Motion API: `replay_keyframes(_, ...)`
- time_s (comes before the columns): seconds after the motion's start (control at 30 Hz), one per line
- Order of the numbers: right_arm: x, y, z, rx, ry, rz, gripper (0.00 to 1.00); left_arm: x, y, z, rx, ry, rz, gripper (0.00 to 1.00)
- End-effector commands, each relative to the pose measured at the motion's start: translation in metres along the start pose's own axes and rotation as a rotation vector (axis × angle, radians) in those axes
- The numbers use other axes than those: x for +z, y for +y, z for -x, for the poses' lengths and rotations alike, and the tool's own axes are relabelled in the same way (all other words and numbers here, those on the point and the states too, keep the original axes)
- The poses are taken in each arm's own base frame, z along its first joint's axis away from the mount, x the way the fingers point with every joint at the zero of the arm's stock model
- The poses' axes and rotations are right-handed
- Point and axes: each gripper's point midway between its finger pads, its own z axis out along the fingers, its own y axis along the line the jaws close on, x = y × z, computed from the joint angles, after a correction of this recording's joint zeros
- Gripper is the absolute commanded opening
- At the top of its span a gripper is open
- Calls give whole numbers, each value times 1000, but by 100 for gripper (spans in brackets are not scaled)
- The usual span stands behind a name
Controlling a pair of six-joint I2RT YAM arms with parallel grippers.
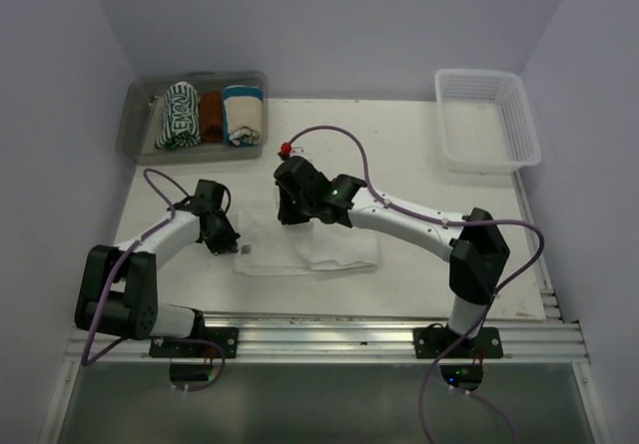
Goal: Roll the towels
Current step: Fold the towel
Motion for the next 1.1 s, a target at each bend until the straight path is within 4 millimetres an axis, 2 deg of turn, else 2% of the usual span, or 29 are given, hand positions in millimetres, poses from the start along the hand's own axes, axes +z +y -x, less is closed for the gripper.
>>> replay_keyframes(0.0, 0, 26, 13, 7, -44, 49, 0, 10, 12, -10, 18, 33, 34, 0)
replay_keyframes(0.3, 28, 45, -4, -10, 5, 56, 0, 8, 10, -12, 21, 38, 14, 0)
replay_keyframes(0.47, 40, 52, -6, -9, 13, 54, 0, 10, 11, -14, 25, 44, 17, 0)
replay_keyframes(0.5, 46, 51, -10, -13, 24, 45, 0, 10, 11, -15, 25, 47, 15, 0)
replay_keyframes(0.73, 65, 60, -5, -6, 24, 39, 0, 11, 12, -17, 25, 50, 10, 0)
replay_keyframes(1.07, 86, 66, -25, -11, 78, 41, 0, 11, 10, -15, 31, 44, 7, 0)
